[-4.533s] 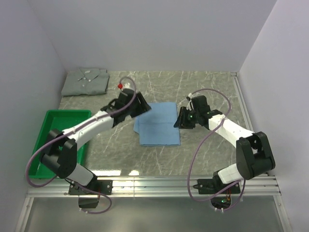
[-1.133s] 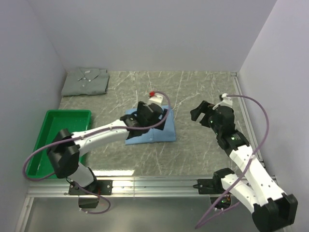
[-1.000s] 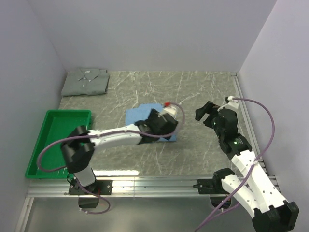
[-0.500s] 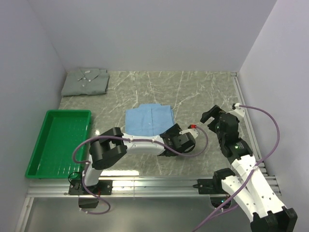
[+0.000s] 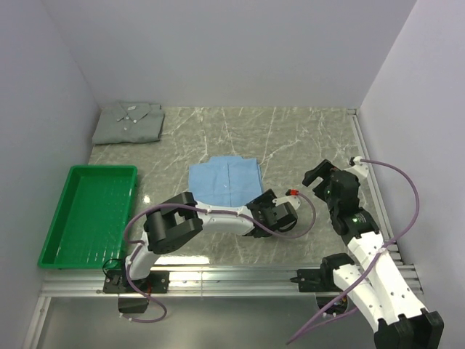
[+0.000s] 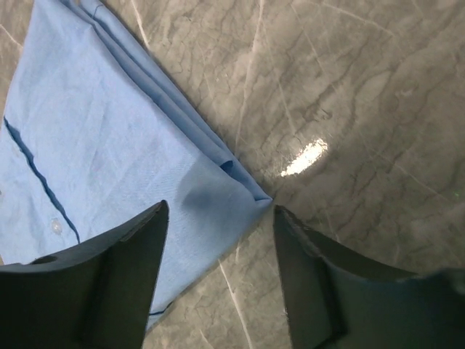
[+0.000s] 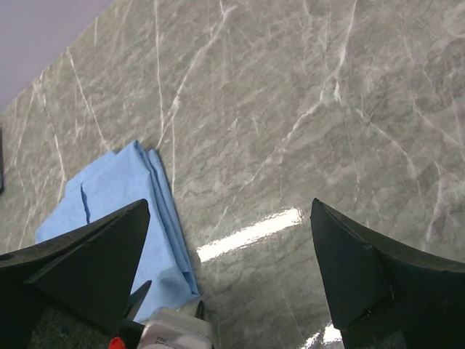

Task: Fold and stack the long sleeve shirts
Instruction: Fold the shirt

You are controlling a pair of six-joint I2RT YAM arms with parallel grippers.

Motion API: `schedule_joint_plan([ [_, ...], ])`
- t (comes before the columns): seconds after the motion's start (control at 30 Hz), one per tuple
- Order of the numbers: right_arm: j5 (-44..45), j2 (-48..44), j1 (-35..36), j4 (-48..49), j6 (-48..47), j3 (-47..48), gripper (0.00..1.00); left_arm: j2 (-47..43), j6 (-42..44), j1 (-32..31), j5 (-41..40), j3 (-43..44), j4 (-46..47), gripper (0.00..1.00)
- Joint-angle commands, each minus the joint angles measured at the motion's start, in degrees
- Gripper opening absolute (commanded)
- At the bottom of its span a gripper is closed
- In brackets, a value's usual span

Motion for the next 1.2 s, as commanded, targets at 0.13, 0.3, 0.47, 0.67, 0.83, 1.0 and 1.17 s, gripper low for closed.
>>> schedule_joint_plan([
  [0.13,-3.59,2.26,-1.55,3.16,0.25,-0.41,0.98,2.27,0.32,0.51,-0.51,-0.95,-0.69,0.56],
  [0.3,-8.59,5.25,-3.65,3.95,0.08,-0.14,0.98,1.22,-1.09,1.65,0.45,-1.82,-0.43,0.30],
  [0.47,-14.31,7.53,-6.73,5.62,0.17,-0.67,0.98,-0.72,-2.32,2.70,1.86,-2.88,0.19,0.08],
  [0.67,-26.17,13.93,-10.08,7.82,1.31,-0.06,0.97,-5.54,-5.66,4.90,5.99,-4.90,0.54,0.00],
  [0.83,-32.77,20.53,-10.16,11.59,3.68,0.56,0.96,-11.34,-9.26,6.66,11.52,-7.54,1.34,0.01],
  [1.0,-45.24,31.25,-9.81,18.35,7.88,0.74,0.96,-13.90,-11.81,7.80,14.25,-9.38,1.60,0.01],
  [1.17,-49.38,41.79,-6.22,28.37,11.76,1.17,0.95,-15.13,-13.04,7.98,15.40,-10.18,2.12,0.00],
])
